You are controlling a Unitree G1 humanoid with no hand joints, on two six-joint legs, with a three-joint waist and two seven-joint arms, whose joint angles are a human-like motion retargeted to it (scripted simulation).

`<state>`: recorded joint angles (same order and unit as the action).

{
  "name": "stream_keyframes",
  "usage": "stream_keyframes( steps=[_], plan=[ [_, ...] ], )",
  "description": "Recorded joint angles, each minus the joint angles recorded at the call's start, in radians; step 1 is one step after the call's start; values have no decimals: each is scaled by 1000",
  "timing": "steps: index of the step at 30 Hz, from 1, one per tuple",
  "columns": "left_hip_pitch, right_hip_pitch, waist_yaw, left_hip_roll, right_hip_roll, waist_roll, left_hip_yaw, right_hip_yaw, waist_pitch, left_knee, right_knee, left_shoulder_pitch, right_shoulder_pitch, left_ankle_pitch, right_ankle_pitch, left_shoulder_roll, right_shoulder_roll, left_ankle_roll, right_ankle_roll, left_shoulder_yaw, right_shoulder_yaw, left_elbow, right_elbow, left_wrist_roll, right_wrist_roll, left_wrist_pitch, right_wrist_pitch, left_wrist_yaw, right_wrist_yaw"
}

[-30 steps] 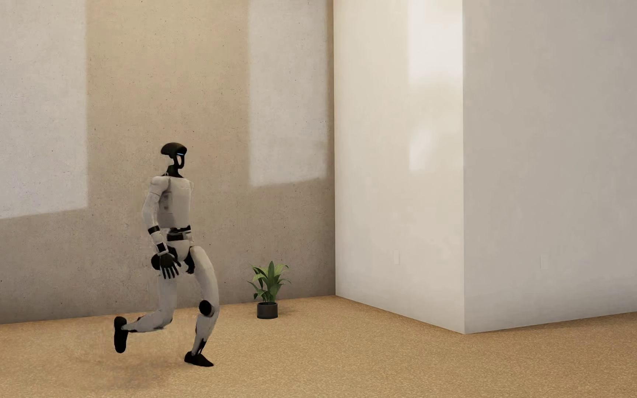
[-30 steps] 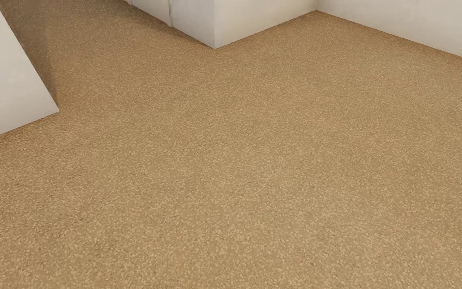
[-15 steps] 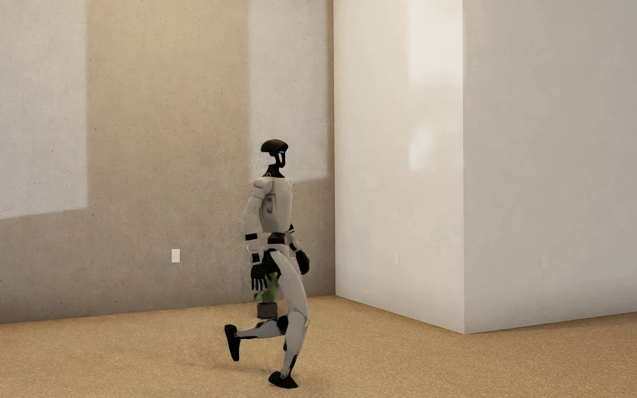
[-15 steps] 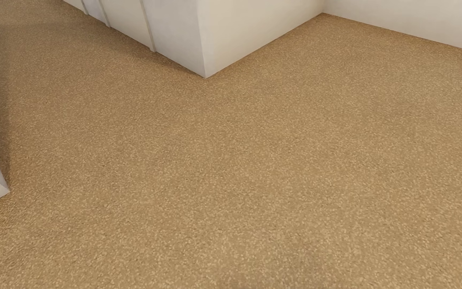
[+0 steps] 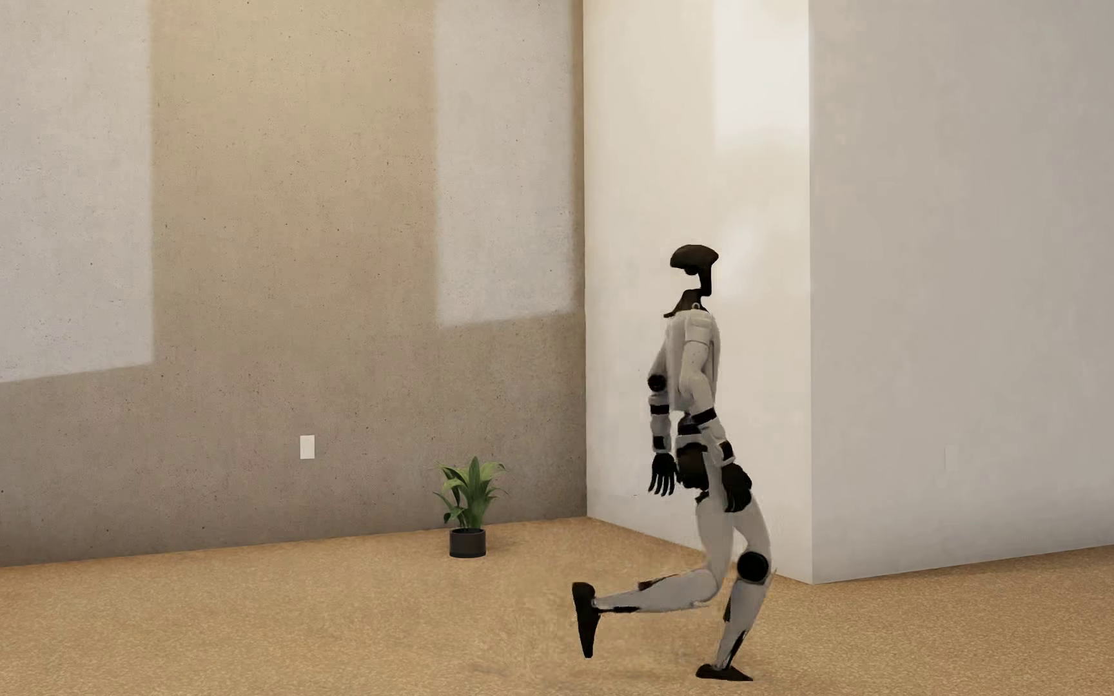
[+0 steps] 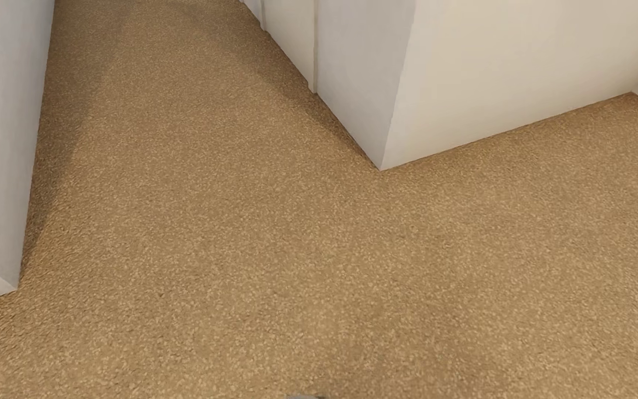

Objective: Avoid the corner

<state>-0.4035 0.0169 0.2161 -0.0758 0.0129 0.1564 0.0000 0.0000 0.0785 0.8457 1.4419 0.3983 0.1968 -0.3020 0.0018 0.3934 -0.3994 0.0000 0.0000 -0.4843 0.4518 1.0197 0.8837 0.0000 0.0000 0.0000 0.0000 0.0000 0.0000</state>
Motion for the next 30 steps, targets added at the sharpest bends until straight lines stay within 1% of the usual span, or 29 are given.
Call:
stream_keyframes(
  steps=[1,2,3,4,5,6,7,8,9,10,11,12,13,14,15,16,17,18,19,20,22,23,24,25,26,27,28,29,30],
  plan=[
    [104,-114,-72,-22,18,27,0,0,3,-65,98,-8,24,38,-16,-9,-7,0,0,17,63,-74,36,0,0,0,0,0,0],
    [231,-217,-123,-33,39,46,0,0,5,-147,84,-28,70,69,6,-16,4,0,0,36,57,-151,72,0,0,0,0,0,0],
    [331,-318,-192,-32,59,60,0,0,3,-221,-24,-48,102,109,75,-23,6,0,0,51,86,-209,88,0,0,0,0,0,0],
    [417,-393,-255,-15,74,73,0,0,-2,-278,-215,-68,140,144,164,-29,9,0,0,60,107,-262,91,0,0,0,0,0,0],
    [506,-446,-310,10,64,73,0,0,-1,-326,-436,-91,175,182,253,-29,14,0,0,62,112,-315,83,0,0,0,0,0,0],
    [575,-496,-339,39,53,65,0,0,-10,-357,-643,-113,206,199,284,-21,26,0,0,68,109,-368,84,0,0,0,0,0,0],
    [652,-526,-344,62,33,43,0,0,-18,-367,-827,-132,231,238,158,-5,34,0,0,71,117,-428,66,0,0,0,0,0,0],
    [676,-579,-365,93,8,26,0,0,-41,-368,-953,-136,233,282,-64,14,53,0,0,95,102,-496,87,0,0,0,0,0,0],
    [708,-603,-389,132,-15,20,0,0,-41,-356,-990,-142,230,332,-248,20,52,0,0,106,108,-537,81,0,0,0,0,0,0],
    [746,-622,-421,177,-23,22,0,0,-33,-338,-976,-144,228,423,-275,19,47,0,0,121,96,-550,73,0,0,0,0,0,0],
    [770,-653,-426,202,-7,30,0,0,-42,-312,-934,-134,217,526,-155,7,38,0,0,126,93,-523,83,0,0,0,0,0,0],
    [755,-691,-407,227,30,43,0,0,-69,-241,-872,-113,200,676,57,-6,30,0,0,129,92,-477,94,0,0,0,0,0,0],
    [689,-719,-375,243,74,60,0,0,-89,-104,-761,-96,181,816,199,-23,26,0,0,124,83,-398,113,0,0,0,0,0,0],
    [606,-674,-345,251,122,75,0,0,-61,95,-666,-93,148,781,198,-34,13,0,0,107,83,-319,122,0,0,0,0,0,0],
    [475,-588,-310,235,169,73,0,0,-38,328,-655,-106,105,547,172,-39,3,0,0,67,72,-247,119,0,0,0,0,0,0],
    [379,-429,-270,223,190,62,0,0,-5,471,-721,-105,64,293,123,-36,-4,0,0,37,59,-194,114,0,0,0,0,0,0],
    [252,-305,-216,196,190,33,0,0,-5,534,-783,-85,25,112,54,-28,-12,0,0,26,63,-166,99,0,0,0,0,0,0],
    [189,-138,-152,173,173,7,0,0,26,478,-860,-65,14,21,-23,-12,-42,0,0,5,70,-142,12,0,0,0,0,0,0],
    [113,-13,-86,168,156,-15,0,0,28,363,-932,-35,-13,-5,-105,0,-53,0,0,15,56,-124,-27,0,0,0,0,0,0],
    [33,86,-36,170,137,-33,0,0,28,219,-988,-16,-48,5,-184,14,-55,0,0,30,7,-108,-56,0,0,0,0,0,0],
    [-56,236,51,197,108,-47,0,0,14,-173,-1048,5,-142,76,-324,28,-74,0,0,59,-33,-72,-128,0,0,0,0,0,0],
    [-90,282,84,219,107,-41,0,0,-2,-335,-1045,15,-187,79,-358,32,-84,0,0,71,-43,-56,-151,0,0,0,0,0,0],
    [-126,332,112,239,85,-47,0,0,-9,-372,-1036,27,-212,56,-365,36,-89,0,0,86,-64,-40,-181,0,0,0,0,0,0],
    [-153,381,150,252,44,-58,0,0,2,-309,-1006,38,-218,55,-335,40,-88,0,0,91,-84,-29,-209,0,0,0,0,0,0],
    [-162,414,170,243,9,-72,0,0,2,-204,-941,49,-204,74,-255,38,-73,0,0,90,-103,-2,-226,0,0,0,0,0,0],
    [-191,384,173,226,-14,-97,0,0,-24,-90,-813,56,-175,140,-101,33,-48,0,0,87,-115,30,-226,0,0,0,0,0,0],
    [-182,328,142,183,-38,-127,0,0,-26,19,-620,48,-141,164,103,27,-16,0,0,64,-109,71,-198,0,0,0,0,0,0],
    [-90,250,102,117,-47,-142,0,0,10,38,-381,37,-100,121,245,21,-7,0,0,76,-97,66,-186,0,0,0,0,0,0],
    [-9,148,54,80,-34,-142,0,0,28,32,-169,26,-84,80,197,7,3,0,0,76,-40,41,-155,0,0,0,0,0,0]
  ],
)
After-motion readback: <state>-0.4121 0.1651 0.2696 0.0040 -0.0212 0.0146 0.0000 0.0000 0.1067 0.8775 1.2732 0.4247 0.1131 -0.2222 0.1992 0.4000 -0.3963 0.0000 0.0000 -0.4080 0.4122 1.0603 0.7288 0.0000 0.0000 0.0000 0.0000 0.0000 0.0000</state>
